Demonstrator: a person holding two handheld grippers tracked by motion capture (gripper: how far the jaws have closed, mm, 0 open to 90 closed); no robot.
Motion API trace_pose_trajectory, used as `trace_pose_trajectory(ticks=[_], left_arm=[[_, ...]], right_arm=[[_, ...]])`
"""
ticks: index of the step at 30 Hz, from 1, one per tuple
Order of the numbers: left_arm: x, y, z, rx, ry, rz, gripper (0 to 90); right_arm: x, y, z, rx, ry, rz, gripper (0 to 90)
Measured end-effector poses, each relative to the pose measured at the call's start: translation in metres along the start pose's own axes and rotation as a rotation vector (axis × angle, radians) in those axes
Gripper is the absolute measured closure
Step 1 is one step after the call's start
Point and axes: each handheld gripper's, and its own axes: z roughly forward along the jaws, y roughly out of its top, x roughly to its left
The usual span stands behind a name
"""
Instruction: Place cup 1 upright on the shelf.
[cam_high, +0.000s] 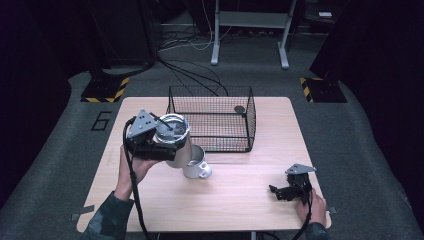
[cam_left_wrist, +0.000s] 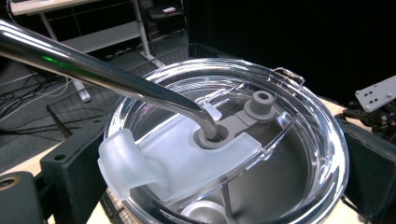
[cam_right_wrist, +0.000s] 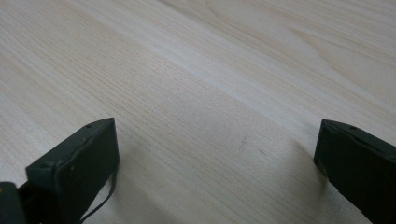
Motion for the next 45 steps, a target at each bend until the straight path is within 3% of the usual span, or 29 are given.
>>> trace_pose_trajectory(ticks=[18, 26, 27, 31, 38, 45], left_arm=[[-0.003, 0.034, 0.03, -0.009, -0.026, 0.038, 3.8], [-0.004, 0.036, 0.033, -0.008, -0.03, 0.038, 3.8], [-0.001, 0.051, 0.044, 0.001, -0.062, 0.043, 3.8], [0.001, 0.064, 0.056, 0.01, -0.076, 0.07, 3.9], [0.0, 0.071, 0.077, 0.006, -0.086, 0.052, 3.9], [-0.003, 0.08, 0.098, 0.002, -0.101, 0.063, 3.9]], right_arm=[[0.0, 0.0, 0.0, -0.001, 0.003, 0.003, 0.0], [0.0, 0.0, 0.0, 0.0, 0.003, 0.003, 0.0], [0.0, 0.0, 0.0, 0.0, 0.003, 0.003, 0.0], [0.0, 0.0, 0.0, -0.001, 0.001, 0.0, 0.0], [0.0, 0.0, 0.0, -0.001, -0.001, 0.001, 0.0], [0.0, 0.0, 0.0, 0.0, -0.001, 0.0, 0.0]])
